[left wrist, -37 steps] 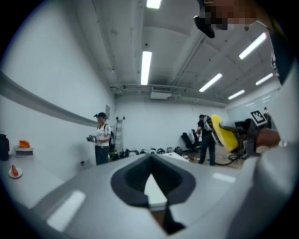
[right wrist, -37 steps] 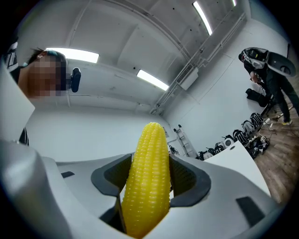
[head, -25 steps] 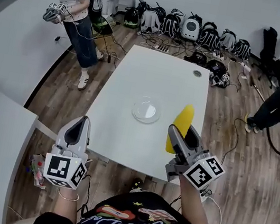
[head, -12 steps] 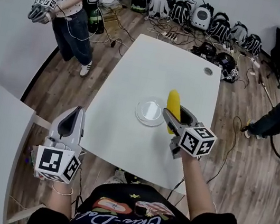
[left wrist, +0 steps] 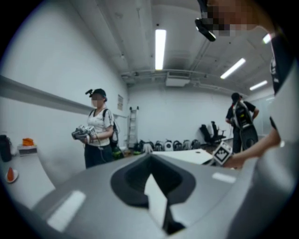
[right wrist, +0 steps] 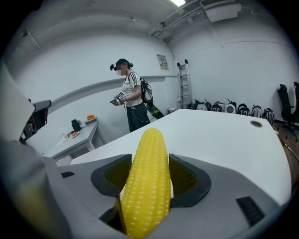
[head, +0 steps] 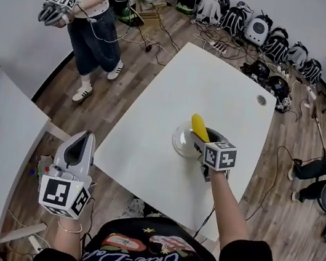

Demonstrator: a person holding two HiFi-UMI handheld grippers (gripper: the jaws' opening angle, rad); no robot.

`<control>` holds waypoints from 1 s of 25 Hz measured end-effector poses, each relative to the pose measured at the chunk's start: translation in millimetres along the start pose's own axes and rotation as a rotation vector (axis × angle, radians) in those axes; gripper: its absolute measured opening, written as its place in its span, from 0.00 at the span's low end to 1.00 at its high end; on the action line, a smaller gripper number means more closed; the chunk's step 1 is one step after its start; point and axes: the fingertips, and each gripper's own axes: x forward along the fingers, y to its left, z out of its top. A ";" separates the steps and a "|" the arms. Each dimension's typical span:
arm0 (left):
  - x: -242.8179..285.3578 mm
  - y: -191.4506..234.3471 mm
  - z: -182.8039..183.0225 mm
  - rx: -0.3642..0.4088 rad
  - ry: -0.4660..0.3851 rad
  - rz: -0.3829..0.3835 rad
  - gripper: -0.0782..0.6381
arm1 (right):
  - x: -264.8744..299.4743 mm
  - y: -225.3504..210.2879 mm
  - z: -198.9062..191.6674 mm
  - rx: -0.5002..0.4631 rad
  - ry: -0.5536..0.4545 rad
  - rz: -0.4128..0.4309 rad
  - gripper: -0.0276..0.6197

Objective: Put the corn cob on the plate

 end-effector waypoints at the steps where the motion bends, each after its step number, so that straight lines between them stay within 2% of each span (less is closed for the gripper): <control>1: -3.2 5.7 -2.3 -0.002 0.007 0.014 0.11 | 6.5 0.0 -0.9 -0.017 0.018 -0.005 0.43; 5: -13.9 27.7 -8.3 -0.005 0.018 0.057 0.11 | 27.5 6.9 -9.3 -0.104 0.086 -0.023 0.43; 9: -13.3 38.5 -10.3 -0.011 0.026 0.065 0.11 | 46.6 13.7 -24.0 -0.198 0.175 -0.028 0.43; 20: -3.2 34.7 -2.4 -0.023 0.008 0.023 0.11 | 55.2 16.1 -31.6 -0.212 0.227 -0.007 0.43; 25: -4.6 40.3 -3.6 -0.026 -0.007 0.016 0.11 | 59.6 25.5 -42.0 -0.308 0.261 0.026 0.43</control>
